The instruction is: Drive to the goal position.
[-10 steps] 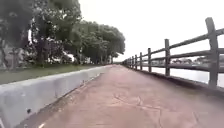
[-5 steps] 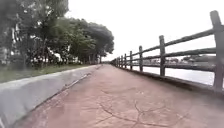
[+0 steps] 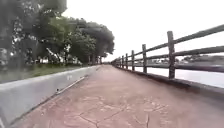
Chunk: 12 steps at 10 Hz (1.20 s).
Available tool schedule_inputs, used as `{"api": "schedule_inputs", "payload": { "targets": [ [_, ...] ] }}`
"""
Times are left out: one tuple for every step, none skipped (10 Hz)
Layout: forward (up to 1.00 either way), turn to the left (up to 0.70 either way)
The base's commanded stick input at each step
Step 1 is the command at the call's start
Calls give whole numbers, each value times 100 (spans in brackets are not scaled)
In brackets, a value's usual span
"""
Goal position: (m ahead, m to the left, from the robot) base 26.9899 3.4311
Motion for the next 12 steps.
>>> {"api": "schedule_inputs", "payload": {
  "targets": [
    [100,0],
    [100,0],
    [100,0],
    [100,0],
    [100,0],
    [100,0],
    [100,0],
    [100,0],
    [100,0],
    [100,0],
    [100,0],
    [100,0]
  ]
}}
